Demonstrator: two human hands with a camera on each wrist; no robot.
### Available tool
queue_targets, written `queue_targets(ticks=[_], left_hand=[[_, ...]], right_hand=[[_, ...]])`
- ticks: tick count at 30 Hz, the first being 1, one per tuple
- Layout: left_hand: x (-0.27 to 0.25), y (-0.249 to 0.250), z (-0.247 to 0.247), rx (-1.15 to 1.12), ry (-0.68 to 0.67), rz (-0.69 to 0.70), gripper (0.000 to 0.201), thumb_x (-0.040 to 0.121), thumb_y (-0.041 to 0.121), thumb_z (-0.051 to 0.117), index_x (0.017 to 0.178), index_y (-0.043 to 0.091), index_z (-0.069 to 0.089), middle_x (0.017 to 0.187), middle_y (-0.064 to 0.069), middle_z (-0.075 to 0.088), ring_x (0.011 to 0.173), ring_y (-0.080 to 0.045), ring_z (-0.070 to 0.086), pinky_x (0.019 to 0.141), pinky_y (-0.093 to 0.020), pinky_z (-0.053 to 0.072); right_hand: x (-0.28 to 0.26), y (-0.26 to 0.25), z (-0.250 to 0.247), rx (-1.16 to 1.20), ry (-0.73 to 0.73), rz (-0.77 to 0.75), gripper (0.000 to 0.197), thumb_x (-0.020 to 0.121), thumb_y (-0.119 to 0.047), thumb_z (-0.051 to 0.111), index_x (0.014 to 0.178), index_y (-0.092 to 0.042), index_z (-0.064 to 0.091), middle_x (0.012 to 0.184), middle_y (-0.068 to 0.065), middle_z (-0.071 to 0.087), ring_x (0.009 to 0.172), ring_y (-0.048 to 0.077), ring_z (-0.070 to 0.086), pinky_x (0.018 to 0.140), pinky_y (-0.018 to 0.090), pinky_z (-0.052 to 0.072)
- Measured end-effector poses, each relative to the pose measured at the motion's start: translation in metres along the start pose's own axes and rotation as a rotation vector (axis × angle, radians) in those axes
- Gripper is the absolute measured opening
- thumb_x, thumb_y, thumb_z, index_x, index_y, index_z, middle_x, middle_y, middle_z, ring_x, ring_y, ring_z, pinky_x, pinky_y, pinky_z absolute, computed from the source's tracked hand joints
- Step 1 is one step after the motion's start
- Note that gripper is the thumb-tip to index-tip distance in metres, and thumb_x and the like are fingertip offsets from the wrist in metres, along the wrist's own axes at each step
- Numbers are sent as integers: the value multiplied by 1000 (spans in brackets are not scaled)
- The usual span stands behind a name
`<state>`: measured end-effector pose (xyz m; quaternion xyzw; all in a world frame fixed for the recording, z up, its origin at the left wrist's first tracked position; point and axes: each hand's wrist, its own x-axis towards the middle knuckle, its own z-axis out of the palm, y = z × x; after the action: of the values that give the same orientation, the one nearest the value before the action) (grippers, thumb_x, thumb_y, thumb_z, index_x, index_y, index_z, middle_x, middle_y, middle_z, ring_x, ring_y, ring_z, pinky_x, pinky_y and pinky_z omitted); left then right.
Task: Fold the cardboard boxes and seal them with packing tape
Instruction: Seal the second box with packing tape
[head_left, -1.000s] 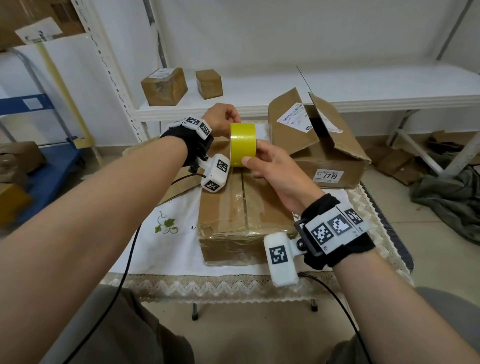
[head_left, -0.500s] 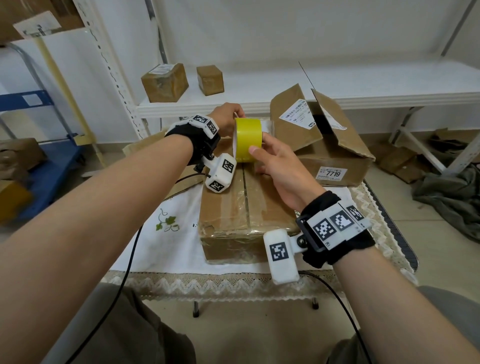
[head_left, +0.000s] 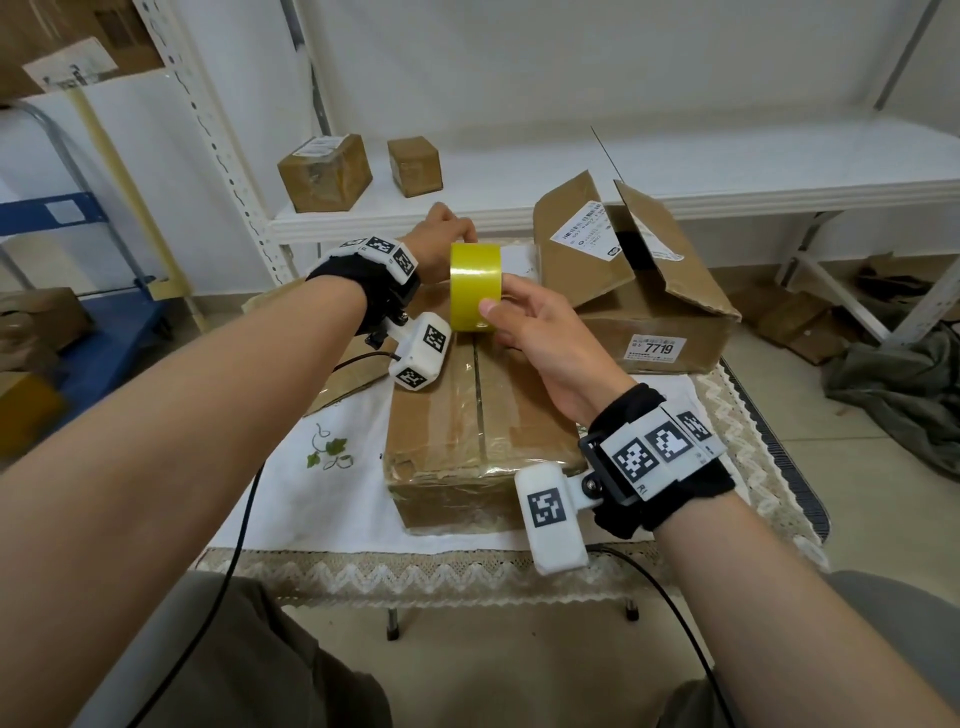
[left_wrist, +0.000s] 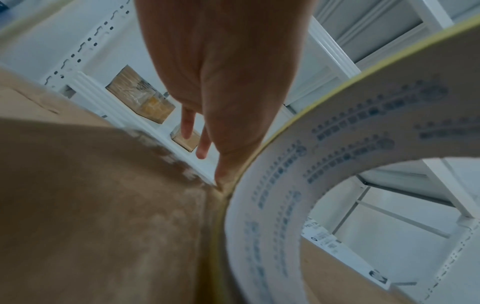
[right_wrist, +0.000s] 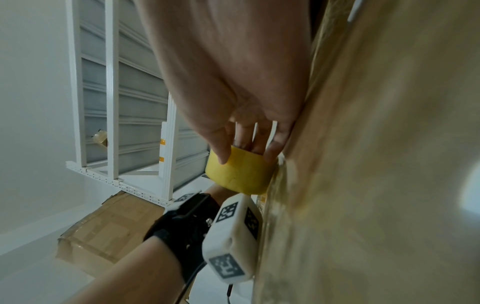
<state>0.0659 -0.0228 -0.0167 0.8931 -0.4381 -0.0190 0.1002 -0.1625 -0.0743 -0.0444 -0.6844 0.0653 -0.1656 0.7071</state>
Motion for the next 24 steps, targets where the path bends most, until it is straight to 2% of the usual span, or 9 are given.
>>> queue_targets(ticks=[2,4,6,11,14,16,21,23,24], left_hand=[[-5,5,-3,47,-9,31,18,94,6,59,111,3,67,125,-24,60,100,-32,56,81,-34,40],[-12,10,-7,50,11,51,15,94,9,59,101,3,70,109,-20,69,91,-28,58,75,-30,36],[-19,10,-11,76,43,73,16,93,12,62,100,2,73,104,-19,71,93,-31,62,74,-29,36],[-37,10,-17,107,93,81,18,91,14,64,104,6,73,106,-17,72,101,-35,64,77,-30,38],[-44,9,-14,124,20,63,26,95,21,61,113,4,67,116,-19,67,108,-38,61,85,-39,44],[-48,9,-11,101,-57,74,28,95,25,60,110,2,64,111,-18,66,102,-37,62,87,-44,49],[-26,-25,9,37,-117,185,32,86,42,49,95,14,62,102,-11,64,93,-33,61,84,-53,50],[-45,-10,-2,38,-122,159,28,88,45,52,108,28,60,117,-11,61,107,-33,59,94,-54,48],[-55,-3,-7,12,-91,132,36,91,42,57,124,27,58,131,-11,56,120,-32,54,104,-51,44]], right_hand=[[0,0,0,-8,2,5,32,102,-9,54,134,-10,61,110,-2,72,90,-7,65,77,5,46],[-1,1,1,-31,13,11,30,102,-9,55,131,-9,63,103,-6,71,81,-12,64,72,4,44],[0,3,1,-57,16,20,28,102,-10,56,128,-8,65,101,-7,70,77,-14,62,72,4,44],[1,4,4,-87,12,35,28,102,-12,55,127,-11,68,112,-3,72,93,-2,64,90,16,45],[0,4,6,-91,11,21,28,102,-11,54,127,-11,68,117,0,73,109,8,65,103,24,46],[0,5,5,-92,16,15,28,102,-10,54,127,-10,68,119,1,72,111,10,64,108,28,44],[0,5,3,-94,8,19,27,103,-11,54,127,-11,67,110,-5,71,97,-1,63,95,17,45],[0,5,2,-99,6,29,27,103,-12,53,126,-13,67,103,-11,70,88,-10,62,84,8,44],[1,6,2,-100,9,33,25,103,-12,53,124,-13,67,100,-13,70,83,-13,61,80,6,43]])
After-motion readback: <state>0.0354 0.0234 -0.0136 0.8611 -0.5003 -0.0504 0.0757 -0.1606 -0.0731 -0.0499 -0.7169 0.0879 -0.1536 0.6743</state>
